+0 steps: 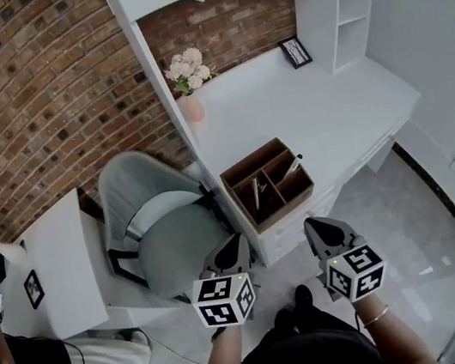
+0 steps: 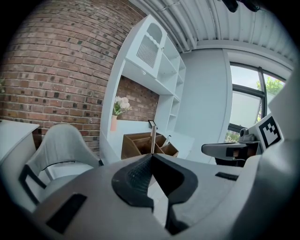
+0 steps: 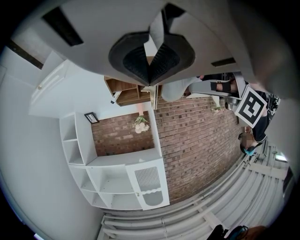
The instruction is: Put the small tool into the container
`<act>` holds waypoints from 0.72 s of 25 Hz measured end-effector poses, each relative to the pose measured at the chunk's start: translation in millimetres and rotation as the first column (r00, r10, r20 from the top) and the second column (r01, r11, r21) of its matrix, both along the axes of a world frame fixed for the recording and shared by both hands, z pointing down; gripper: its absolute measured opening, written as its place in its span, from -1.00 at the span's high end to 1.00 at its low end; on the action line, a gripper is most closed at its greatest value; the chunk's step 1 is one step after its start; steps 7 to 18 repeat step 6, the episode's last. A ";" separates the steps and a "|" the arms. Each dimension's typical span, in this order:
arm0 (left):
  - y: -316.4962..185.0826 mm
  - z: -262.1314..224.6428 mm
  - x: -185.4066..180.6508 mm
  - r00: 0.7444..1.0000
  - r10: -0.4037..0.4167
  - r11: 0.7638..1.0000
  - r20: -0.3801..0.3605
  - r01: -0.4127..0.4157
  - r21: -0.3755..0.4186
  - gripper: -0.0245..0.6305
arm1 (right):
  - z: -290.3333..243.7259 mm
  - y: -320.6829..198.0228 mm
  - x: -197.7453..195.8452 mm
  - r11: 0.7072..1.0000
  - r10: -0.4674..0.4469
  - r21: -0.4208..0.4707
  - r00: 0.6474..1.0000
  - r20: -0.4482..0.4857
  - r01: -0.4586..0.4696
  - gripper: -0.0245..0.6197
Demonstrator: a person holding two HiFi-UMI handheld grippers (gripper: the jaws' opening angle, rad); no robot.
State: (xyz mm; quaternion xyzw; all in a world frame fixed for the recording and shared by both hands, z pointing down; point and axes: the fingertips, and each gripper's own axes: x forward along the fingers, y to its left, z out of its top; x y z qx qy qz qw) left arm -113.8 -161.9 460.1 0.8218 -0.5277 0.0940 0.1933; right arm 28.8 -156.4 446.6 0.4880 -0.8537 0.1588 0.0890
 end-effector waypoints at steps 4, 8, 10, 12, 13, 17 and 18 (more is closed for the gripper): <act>-0.6 -0.5 -0.7 1.000 -0.002 1.000 -0.003 0.002 0.004 0.90 | -0.1 -0.1 -0.2 1.000 0.000 0.006 1.000 0.000 0.000 0.91; -1.0 -0.2 -1.0 1.000 -0.002 1.000 -0.004 0.002 0.005 0.90 | 0.3 -0.3 -0.7 1.000 0.000 0.008 1.000 0.001 0.000 0.91; -1.0 -0.2 -1.0 1.000 -0.002 1.000 -0.004 0.002 0.005 0.90 | 0.3 -0.3 -0.7 1.000 0.000 0.008 1.000 0.001 0.000 0.91; -1.0 -0.2 -1.0 1.000 -0.002 1.000 -0.004 0.002 0.005 0.90 | 0.3 -0.3 -0.7 1.000 0.000 0.008 1.000 0.001 0.000 0.91; -1.0 -0.2 -1.0 1.000 -0.002 1.000 -0.004 0.002 0.005 0.90 | 0.3 -0.3 -0.7 1.000 0.000 0.008 1.000 0.001 0.000 0.91; -1.0 -0.2 -1.0 1.000 -0.002 1.000 -0.004 0.002 0.005 0.90 | 0.3 -0.3 -0.7 1.000 0.000 0.008 1.000 0.001 0.000 0.91; -1.0 -0.2 -1.0 1.000 -0.002 1.000 -0.004 0.002 0.005 0.90 | 0.3 -0.3 -0.7 1.000 0.000 0.008 1.000 0.001 0.000 0.91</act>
